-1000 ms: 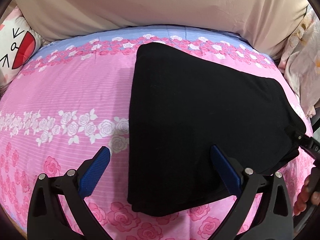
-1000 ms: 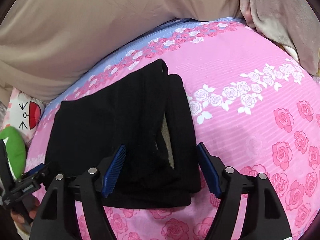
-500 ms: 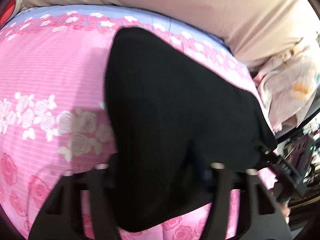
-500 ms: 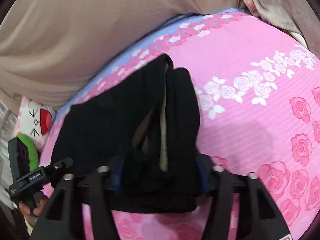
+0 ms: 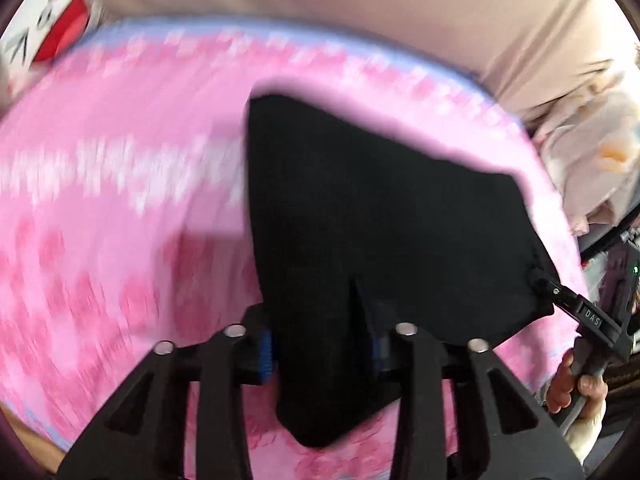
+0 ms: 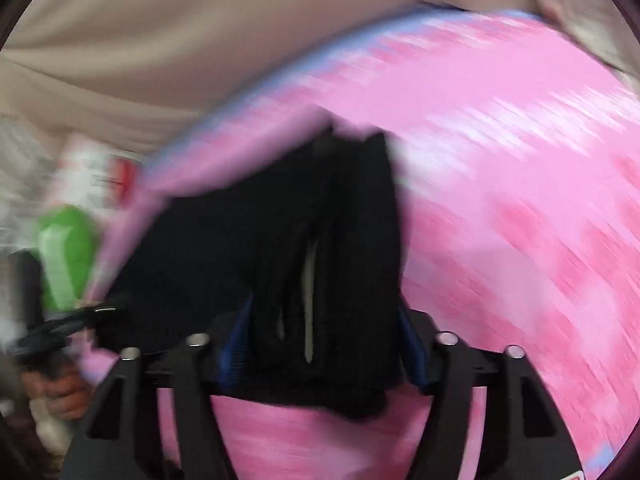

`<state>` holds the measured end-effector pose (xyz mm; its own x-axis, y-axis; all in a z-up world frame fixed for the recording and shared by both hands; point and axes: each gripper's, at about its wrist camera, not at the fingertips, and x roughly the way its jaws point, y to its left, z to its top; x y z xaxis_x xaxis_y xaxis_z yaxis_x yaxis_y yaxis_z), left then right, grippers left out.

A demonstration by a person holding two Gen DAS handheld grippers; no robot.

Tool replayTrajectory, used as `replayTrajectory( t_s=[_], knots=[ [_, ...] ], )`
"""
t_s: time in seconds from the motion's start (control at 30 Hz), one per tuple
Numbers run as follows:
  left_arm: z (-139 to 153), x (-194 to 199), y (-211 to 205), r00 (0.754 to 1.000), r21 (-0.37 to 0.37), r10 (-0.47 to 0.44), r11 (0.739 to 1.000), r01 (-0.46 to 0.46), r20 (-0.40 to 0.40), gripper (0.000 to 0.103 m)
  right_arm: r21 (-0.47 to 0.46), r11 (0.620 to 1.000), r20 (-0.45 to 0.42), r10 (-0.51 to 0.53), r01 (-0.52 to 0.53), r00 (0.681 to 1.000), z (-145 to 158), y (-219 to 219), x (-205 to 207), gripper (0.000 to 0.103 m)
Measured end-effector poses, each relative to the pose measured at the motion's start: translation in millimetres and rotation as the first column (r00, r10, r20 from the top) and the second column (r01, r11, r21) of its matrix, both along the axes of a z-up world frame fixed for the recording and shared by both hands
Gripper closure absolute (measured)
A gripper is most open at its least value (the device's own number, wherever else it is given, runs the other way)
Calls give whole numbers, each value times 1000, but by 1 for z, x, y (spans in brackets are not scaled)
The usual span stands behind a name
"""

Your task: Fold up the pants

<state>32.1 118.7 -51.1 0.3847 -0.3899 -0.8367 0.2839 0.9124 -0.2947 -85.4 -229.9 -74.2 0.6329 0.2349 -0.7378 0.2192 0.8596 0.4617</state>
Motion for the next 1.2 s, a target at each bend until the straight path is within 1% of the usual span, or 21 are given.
replayTrajectory(
  t_s=[0.07,0.1,0.17,0.2,0.27,0.3,0.4,0.5,0.63,0.7,0.8,0.83,0.9,0.93,0.97,1.03,1.07,1.1,1.13,1.17,1.2],
  knots=[
    [8,-14,4,998,16,16,1000,-17,53,54,68,997,37,-43,40,998,10,-9,-17,38],
    [22,-22,1,992,48,10,999,-16,124,49,33,998,76,-64,62,995,28,-10,-26,37],
    [44,-34,-8,974,59,-1,998,-13,228,14,-69,997,138,-34,44,990,58,-2,-29,34],
    [54,-41,-13,962,55,-9,998,-6,274,9,-123,992,151,9,10,989,69,7,-23,34],
    [71,-52,-32,938,40,-65,998,55,340,8,-144,989,112,60,-43,992,67,16,-8,34],
    [75,-56,-46,929,39,-115,993,108,351,7,-140,987,56,82,-73,995,55,22,5,35],
    [68,-63,-75,912,32,-238,970,242,334,5,-85,988,-42,125,-129,991,23,30,27,63],
    [51,-70,-103,887,52,-342,938,344,309,5,16,987,-28,161,-161,987,27,20,34,81],
    [42,-80,-125,862,28,-396,912,409,316,5,107,964,48,239,-243,970,64,22,44,84],
    [43,-80,-136,843,8,-406,902,431,352,5,123,940,79,311,-319,947,85,36,52,84],
    [39,-76,-154,815,36,-428,892,451,390,5,156,902,88,393,-402,916,103,61,70,84],
    [37,-74,-158,808,49,-436,889,456,395,7,149,898,78,406,-413,911,104,64,74,82],
    [30,-66,-161,818,83,-424,900,427,389,40,137,894,37,426,-427,904,103,72,86,78],
    [27,-59,-161,831,91,-414,907,412,372,68,129,900,23,418,-417,908,104,72,88,74],
    [23,-48,-154,856,61,-390,917,394,338,83,121,909,29,398,-398,917,106,68,88,71],
    [22,-28,-131,901,-67,-336,928,366,273,90,130,925,83,349,-358,933,113,53,79,49],
    [26,-15,-111,926,-133,-284,937,323,248,90,128,933,107,325,-337,940,115,47,77,45],
    [31,-9,-97,938,-165,-244,943,289,247,90,103,947,146,287,-304,947,119,37,67,41],
    [37,-5,-85,944,-186,-214,946,264,250,91,45,962,166,260,-271,951,121,33,57,41],
    [48,-1,-65,951,-222,-172,947,232,257,91,-68,972,160,231,-223,960,121,33,45,41],
    [55,2,-51,955,-246,-140,947,207,262,91,-163,965,138,230,-207,963,118,33,35,41]
  ],
)
